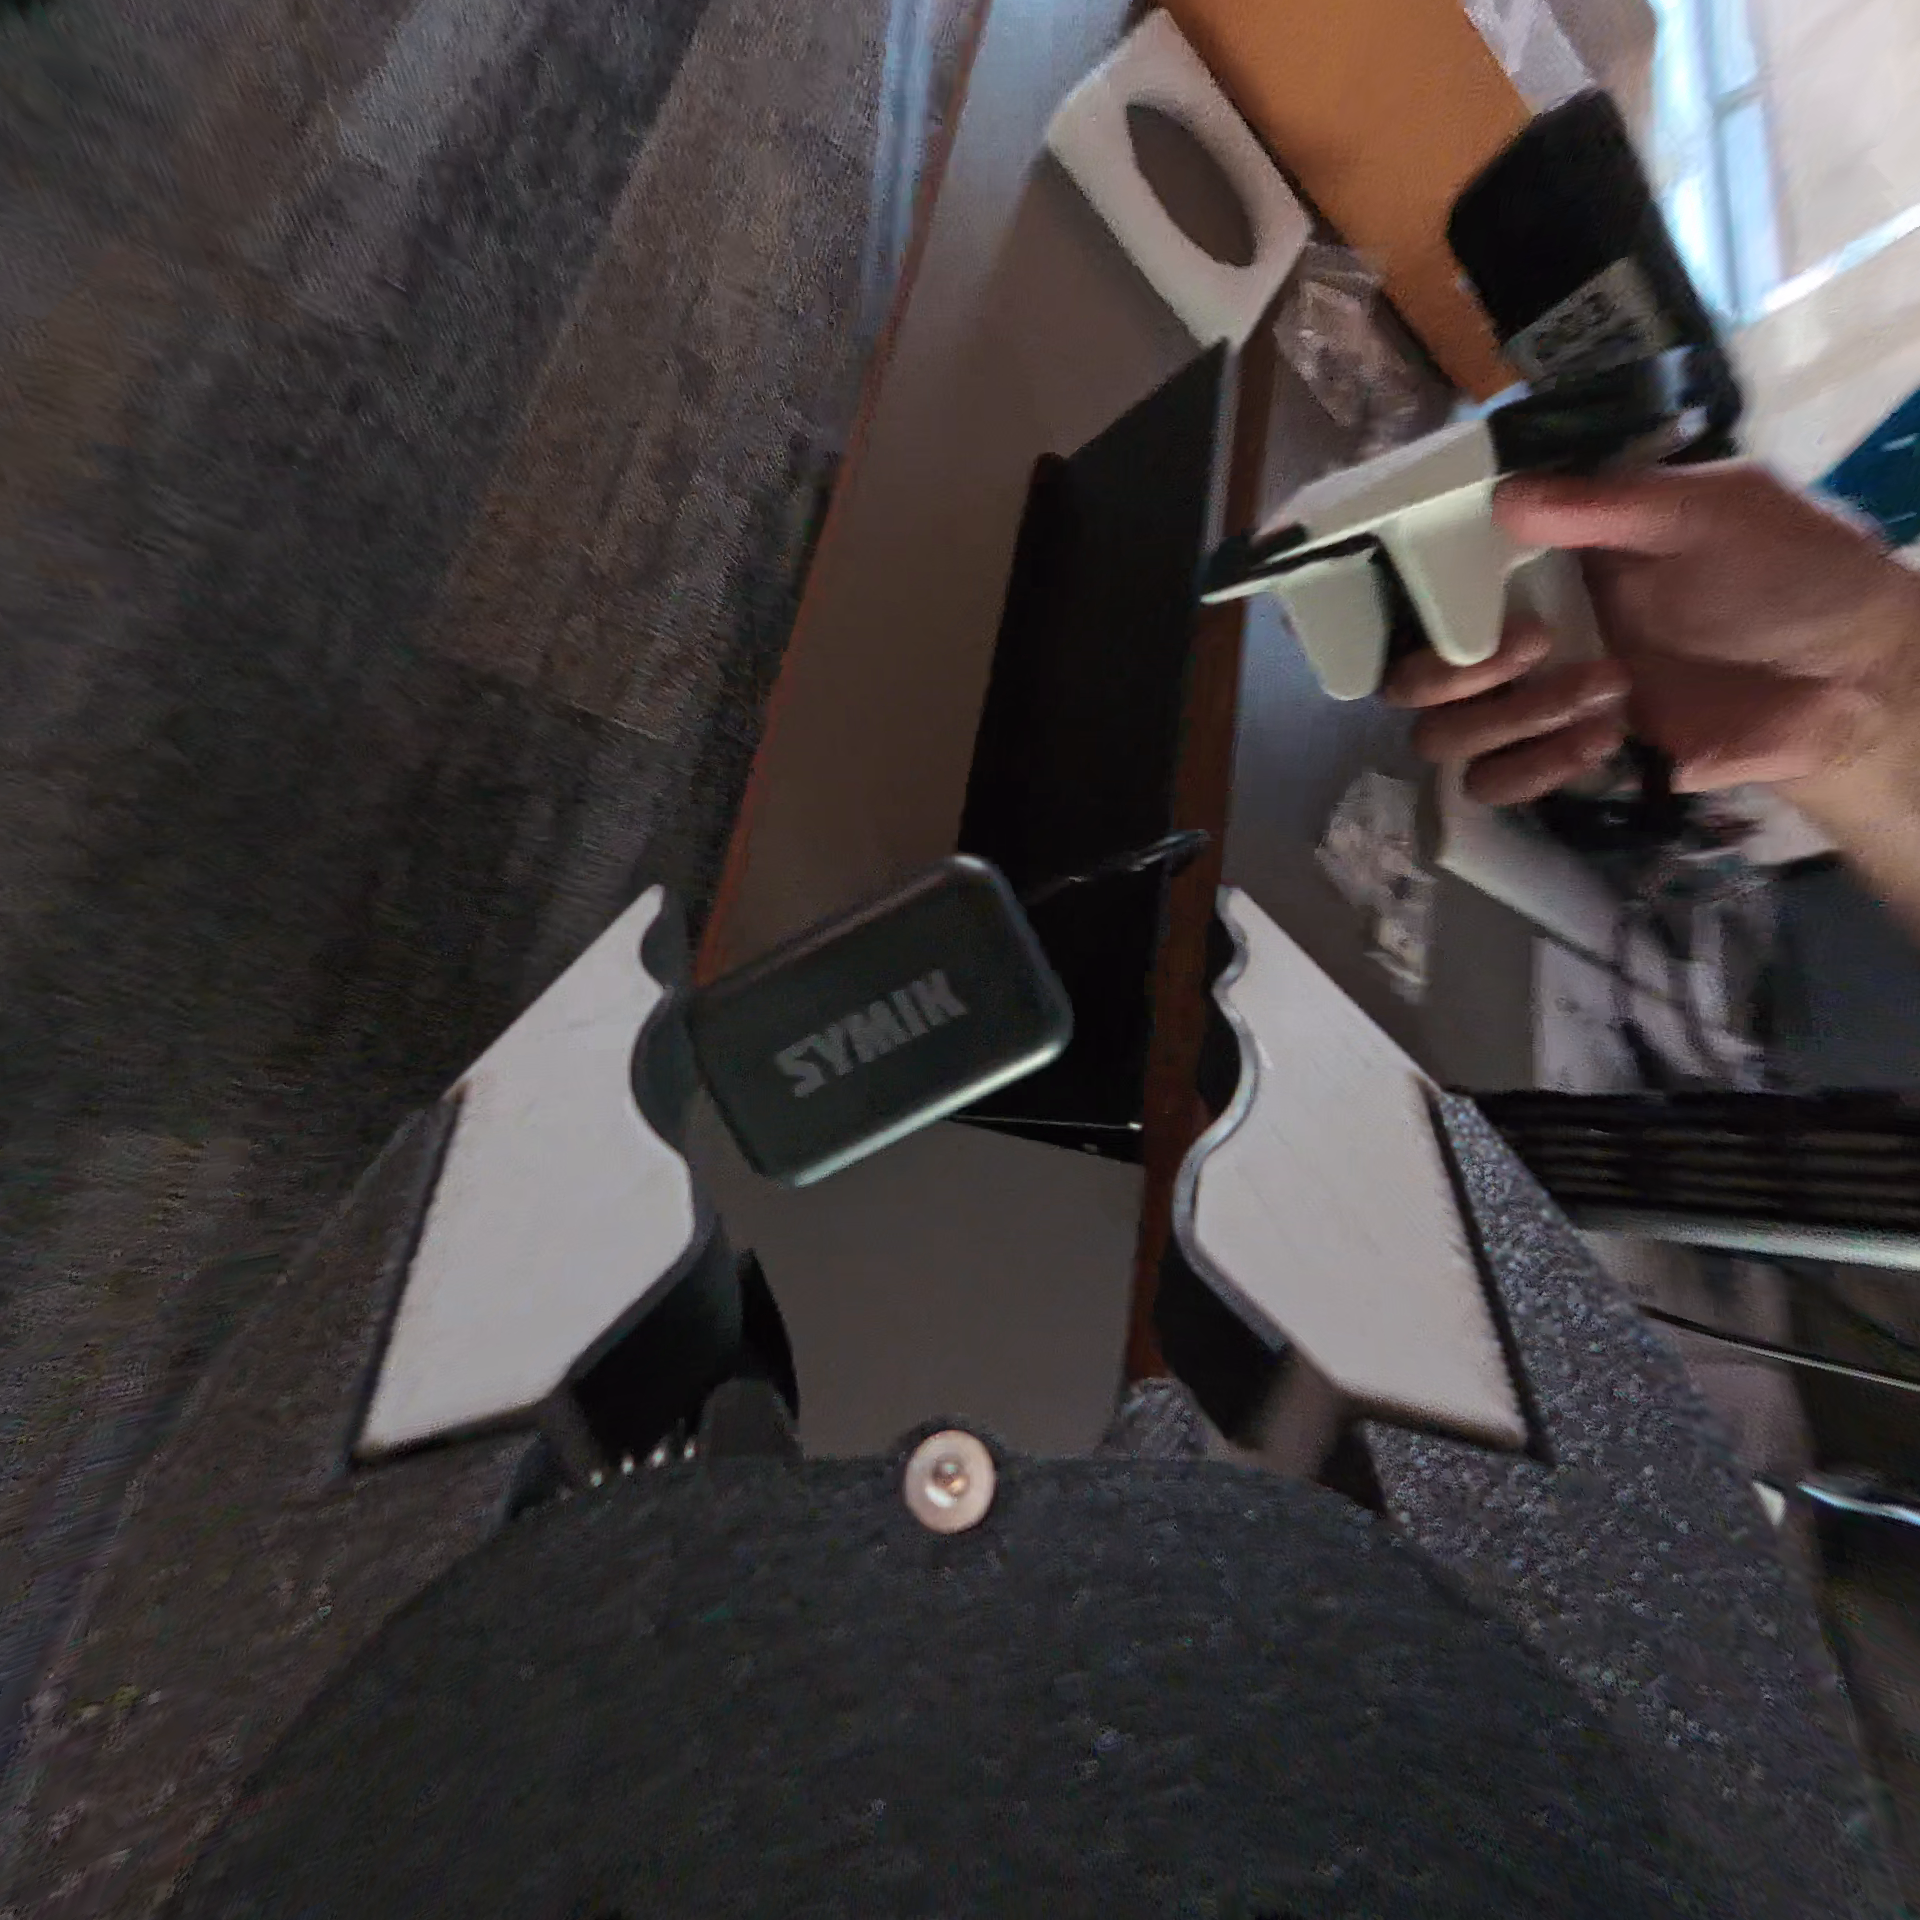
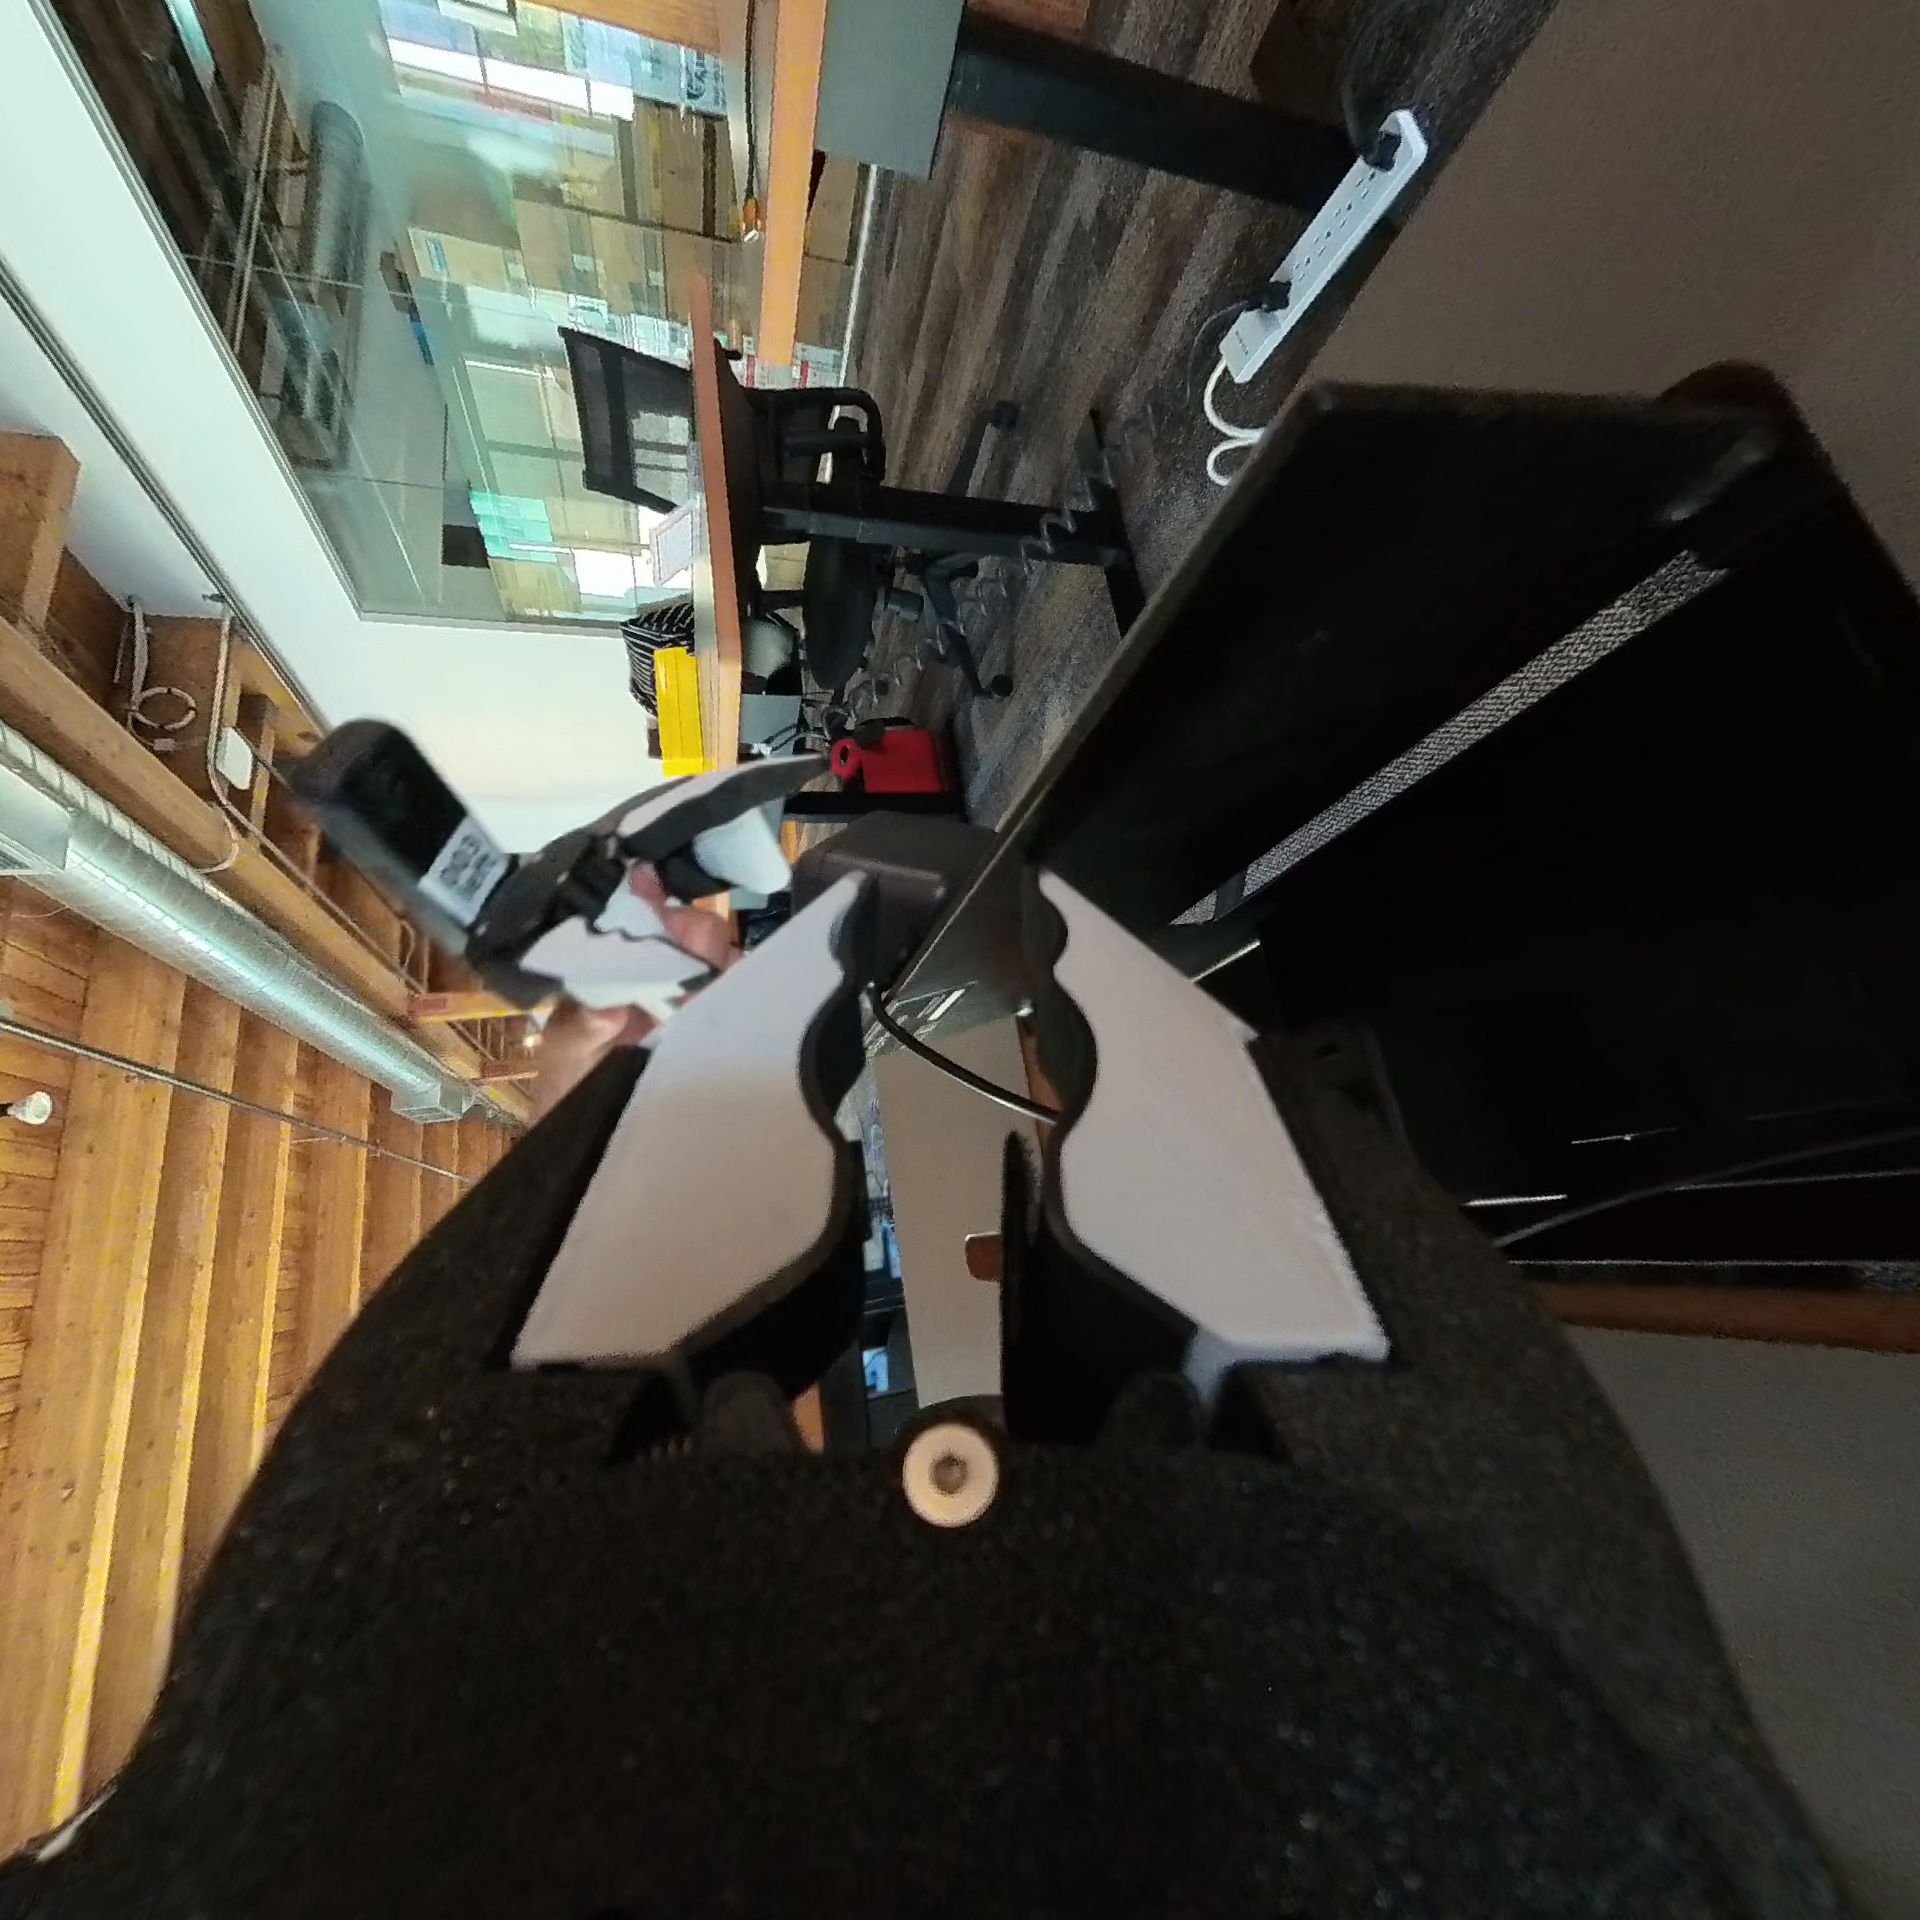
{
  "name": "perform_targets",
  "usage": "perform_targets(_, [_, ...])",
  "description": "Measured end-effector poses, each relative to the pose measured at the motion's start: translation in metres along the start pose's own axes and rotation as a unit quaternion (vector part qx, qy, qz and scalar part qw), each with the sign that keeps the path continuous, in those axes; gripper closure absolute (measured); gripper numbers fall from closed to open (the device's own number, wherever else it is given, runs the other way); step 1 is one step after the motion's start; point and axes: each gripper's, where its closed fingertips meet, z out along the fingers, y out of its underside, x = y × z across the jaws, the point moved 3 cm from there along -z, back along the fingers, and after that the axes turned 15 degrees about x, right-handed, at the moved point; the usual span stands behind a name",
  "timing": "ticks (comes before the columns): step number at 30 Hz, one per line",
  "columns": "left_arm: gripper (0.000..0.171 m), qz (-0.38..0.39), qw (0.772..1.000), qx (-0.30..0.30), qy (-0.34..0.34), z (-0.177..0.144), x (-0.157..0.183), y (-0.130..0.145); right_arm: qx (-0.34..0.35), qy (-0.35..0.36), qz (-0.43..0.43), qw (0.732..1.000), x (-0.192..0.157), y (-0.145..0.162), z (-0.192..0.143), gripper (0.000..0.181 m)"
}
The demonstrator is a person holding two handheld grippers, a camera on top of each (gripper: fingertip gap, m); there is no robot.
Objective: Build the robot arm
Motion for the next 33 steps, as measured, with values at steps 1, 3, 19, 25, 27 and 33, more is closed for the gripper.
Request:
perform_targets(1, [0.074, -0.024, 0.999, -0.012, 0.019, 0.003, 0.0, 0.006, -0.004, -0.003, 0.001, 1.0, 0.0, 0.001, 0.0, 0.156])
perform_targets(3, [0.075, -0.009, 0.999, -0.043, 0.02, 0.008, -0.003, 0.022, -0.005, -0.006, 0.006, 1.0, 0.0, 0.002, 0.0, 0.157])
perform_targets(19, [0.095, 0.322, 0.901, -0.274, 0.095, 0.015, -0.016, 0.038, -0.035, -0.033, -0.19, 0.981, 0.005, 0.015, -0.017, 0.157])
perform_targets(25, [0.112, 0.352, 0.886, -0.286, 0.093, 0.013, -0.011, 0.054, -0.036, -0.033, -0.212, 0.976, 0.004, 0.009, -0.006, 0.152])
perform_targets(27, [0.113, 0.348, 0.889, -0.288, 0.072, 0.0, -0.006, 0.056, -0.037, -0.043, -0.202, 0.978, -0.001, 0.008, -0.003, 0.152])
perform_targets(33, [0.115, 0.325, 0.911, -0.253, -0.018, -0.033, 0.037, 0.036, -0.056, -0.02, -0.224, 0.973, -0.001, 0.007, 0.0, 0.159])
